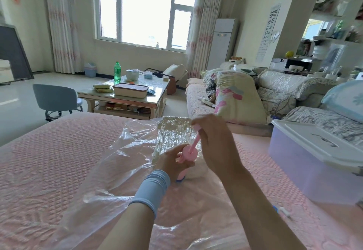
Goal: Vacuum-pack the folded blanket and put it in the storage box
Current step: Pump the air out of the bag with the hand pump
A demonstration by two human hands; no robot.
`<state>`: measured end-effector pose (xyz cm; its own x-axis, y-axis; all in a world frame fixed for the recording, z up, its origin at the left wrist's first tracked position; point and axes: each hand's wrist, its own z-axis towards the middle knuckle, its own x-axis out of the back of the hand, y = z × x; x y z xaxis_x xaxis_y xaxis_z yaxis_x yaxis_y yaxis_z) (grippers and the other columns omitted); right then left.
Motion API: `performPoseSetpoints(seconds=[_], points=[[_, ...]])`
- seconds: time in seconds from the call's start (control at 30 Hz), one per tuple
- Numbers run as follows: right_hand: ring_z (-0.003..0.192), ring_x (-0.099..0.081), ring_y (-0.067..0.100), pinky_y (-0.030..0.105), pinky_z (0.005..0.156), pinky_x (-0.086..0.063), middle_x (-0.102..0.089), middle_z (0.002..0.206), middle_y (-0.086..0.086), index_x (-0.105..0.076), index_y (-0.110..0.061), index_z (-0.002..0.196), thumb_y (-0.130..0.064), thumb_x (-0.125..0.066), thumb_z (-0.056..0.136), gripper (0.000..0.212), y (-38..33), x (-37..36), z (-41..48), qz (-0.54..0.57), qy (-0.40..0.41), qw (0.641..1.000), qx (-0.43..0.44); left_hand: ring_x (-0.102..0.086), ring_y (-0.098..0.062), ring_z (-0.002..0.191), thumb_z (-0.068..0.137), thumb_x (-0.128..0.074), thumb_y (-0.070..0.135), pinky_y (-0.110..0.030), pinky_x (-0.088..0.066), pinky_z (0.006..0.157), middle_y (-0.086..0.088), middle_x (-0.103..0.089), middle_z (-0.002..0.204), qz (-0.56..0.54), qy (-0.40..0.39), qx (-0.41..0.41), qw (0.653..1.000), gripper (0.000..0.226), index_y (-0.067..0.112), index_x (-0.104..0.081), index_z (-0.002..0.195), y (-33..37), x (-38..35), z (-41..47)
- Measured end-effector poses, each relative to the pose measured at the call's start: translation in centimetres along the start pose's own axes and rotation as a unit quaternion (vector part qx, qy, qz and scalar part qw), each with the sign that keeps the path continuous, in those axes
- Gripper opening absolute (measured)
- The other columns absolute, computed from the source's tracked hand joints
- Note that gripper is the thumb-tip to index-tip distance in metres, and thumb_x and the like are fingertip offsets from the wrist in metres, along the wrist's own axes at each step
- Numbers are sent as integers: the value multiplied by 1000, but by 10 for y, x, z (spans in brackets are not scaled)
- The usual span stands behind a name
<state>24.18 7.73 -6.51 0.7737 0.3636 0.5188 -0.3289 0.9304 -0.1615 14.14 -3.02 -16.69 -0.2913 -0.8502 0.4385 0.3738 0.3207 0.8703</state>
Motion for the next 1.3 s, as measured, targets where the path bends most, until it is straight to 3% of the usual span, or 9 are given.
performPoseSetpoints(seconds=[0.17, 0.33, 0.4, 0.57, 0.73, 0.87, 1.0, 1.17, 1.3], points=[[98, -51, 14, 17, 91, -36, -62, 101, -1, -62, -14, 103, -7, -47, 98, 17, 2, -2, 4, 13, 131, 991, 32, -65, -6, 100, 66, -84, 34, -32, -52, 88, 15, -71, 101, 4, -19, -5, 1000, 48, 59, -59, 98, -1, -2, 1], [105, -56, 24, 31, 88, -45, -64, 108, 6, -70, -9, 101, 0, -55, 92, 20, 19, -43, -45, 1, -127, 984, -121, -66, -5, 90, 49, -62, 63, -21, -45, 72, 18, -69, 91, 15, -6, 6, 1000, 55, 55, -61, 104, 4, -6, -5], [105, -57, 25, 29, 87, -46, -65, 108, 7, -71, -9, 100, 0, -59, 89, 19, 17, -43, -45, -4, -146, 981, -128, -66, -6, 90, 47, -58, 63, -23, -47, 72, 18, -70, 91, 14, -3, 5, 1000, 53, 56, -60, 100, 4, -5, -6], [101, -55, 16, 24, 88, -44, -68, 102, 3, -68, -10, 97, -1, -54, 92, 17, -3, -5, 1, 16, 32, 999, -22, -65, -5, 98, 67, -82, 32, -31, -52, 88, 15, -71, 101, 1, -7, -10, 1000, 48, 47, -63, 108, -2, 0, 2], [101, -56, 18, 24, 92, -43, -66, 103, 4, -66, -7, 99, -2, -51, 96, 16, 2, 3, 11, 24, 135, 990, 35, -64, -6, 100, 65, -83, 36, -28, -51, 86, 16, -71, 103, 7, -17, -5, 1000, 49, 54, -61, 105, -5, -5, 5], [108, -56, 26, 35, 93, -47, -66, 113, 8, -69, -5, 102, 7, -55, 90, 22, 14, -33, -33, 15, -37, 997, -69, -64, 3, 87, 55, -68, 61, -3, -36, 60, 27, -67, 85, 28, -2, -6, 1000, 51, 61, -54, 105, -1, -7, -1], [123, -55, 30, 38, 99, -46, -59, 134, 12, -72, -7, 98, -2, -54, 93, 19, 20, -40, -46, 18, -159, 979, -123, -60, 1, 81, 50, -52, 69, -14, -38, 63, 24, -65, 85, 53, 12, -8, 998, 54, 61, -52, 103, 0, -10, -3], [100, -60, 24, 35, 87, -49, -68, 105, 4, -70, -8, 95, 7, -58, 88, 20, 4, -11, -8, 22, 12, 1000, -14, -64, -1, 97, 59, -73, 54, -27, -52, 85, 18, -71, 99, 29, -5, -17, 999, 52, 61, -53, 107, -7, -7, 4], [104, -57, 17, 24, 95, -43, -67, 105, 3, -66, -9, 100, 1, -53, 95, 17, 2, 0, 8, 27, 169, 984, 45, -62, 7, 94, 62, -78, 49, -18, -47, 78, 26, -69, 96, 32, 0, -17, 999, 51, 76, -48, 93, -10, -9, 5]])
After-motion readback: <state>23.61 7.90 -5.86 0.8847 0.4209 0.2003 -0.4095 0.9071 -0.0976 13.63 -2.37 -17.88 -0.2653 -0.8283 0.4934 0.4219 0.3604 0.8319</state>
